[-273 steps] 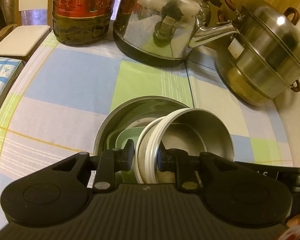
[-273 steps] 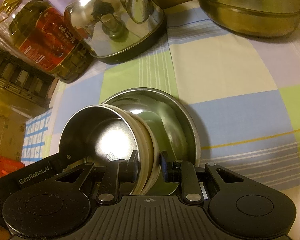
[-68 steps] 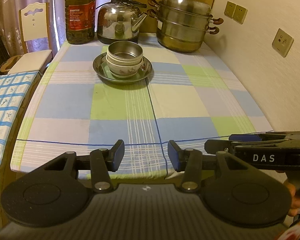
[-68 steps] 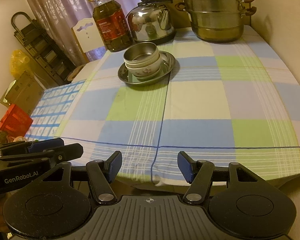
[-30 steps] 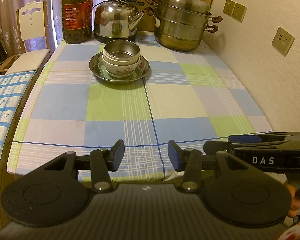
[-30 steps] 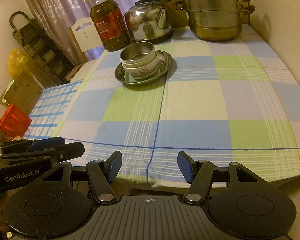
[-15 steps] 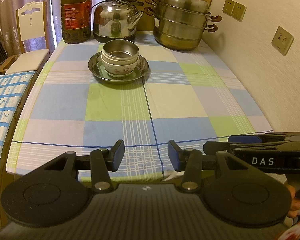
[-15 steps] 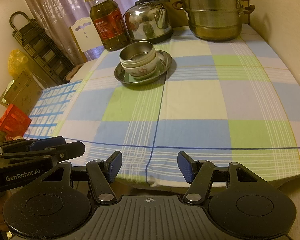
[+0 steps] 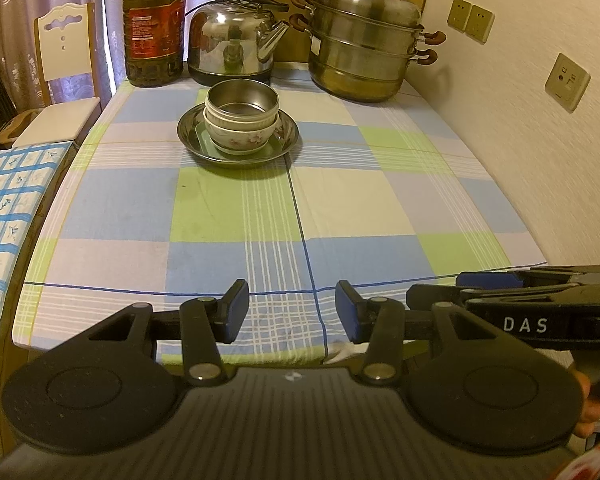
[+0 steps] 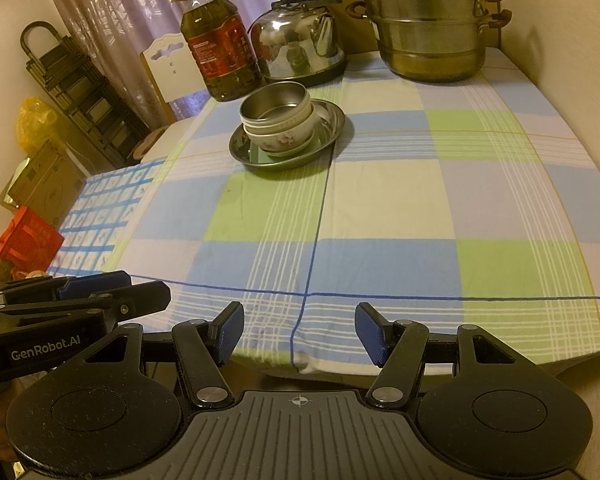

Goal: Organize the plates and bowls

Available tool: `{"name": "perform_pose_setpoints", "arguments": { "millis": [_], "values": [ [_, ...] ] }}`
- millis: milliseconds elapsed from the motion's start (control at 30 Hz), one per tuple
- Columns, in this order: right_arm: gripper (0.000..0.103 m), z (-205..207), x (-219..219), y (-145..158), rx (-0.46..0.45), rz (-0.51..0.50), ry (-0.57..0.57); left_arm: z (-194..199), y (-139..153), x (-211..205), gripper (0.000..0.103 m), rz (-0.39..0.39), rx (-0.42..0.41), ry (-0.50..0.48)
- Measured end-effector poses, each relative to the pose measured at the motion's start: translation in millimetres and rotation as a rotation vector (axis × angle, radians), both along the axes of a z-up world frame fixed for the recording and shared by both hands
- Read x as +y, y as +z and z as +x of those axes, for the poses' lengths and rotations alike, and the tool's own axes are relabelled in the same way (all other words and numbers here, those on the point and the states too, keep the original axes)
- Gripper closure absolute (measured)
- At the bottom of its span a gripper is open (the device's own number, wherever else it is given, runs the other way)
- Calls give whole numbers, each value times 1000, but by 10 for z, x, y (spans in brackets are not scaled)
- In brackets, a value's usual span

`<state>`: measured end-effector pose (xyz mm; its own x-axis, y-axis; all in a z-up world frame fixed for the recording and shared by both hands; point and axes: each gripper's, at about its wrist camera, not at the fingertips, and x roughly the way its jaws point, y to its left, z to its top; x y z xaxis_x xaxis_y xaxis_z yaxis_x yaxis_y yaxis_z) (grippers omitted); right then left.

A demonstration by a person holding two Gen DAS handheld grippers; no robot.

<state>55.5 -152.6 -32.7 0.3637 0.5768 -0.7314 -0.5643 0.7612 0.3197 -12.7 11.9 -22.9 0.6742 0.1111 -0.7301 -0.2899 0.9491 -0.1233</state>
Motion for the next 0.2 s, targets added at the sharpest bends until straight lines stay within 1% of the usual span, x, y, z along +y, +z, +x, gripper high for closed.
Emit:
{"name": "perform_pose_setpoints", "arguments": {
  "millis": [200],
  "values": [
    [41,1,-1,1,1,0,0,91,-35,-29,58,-5,11,13]
  ]
}}
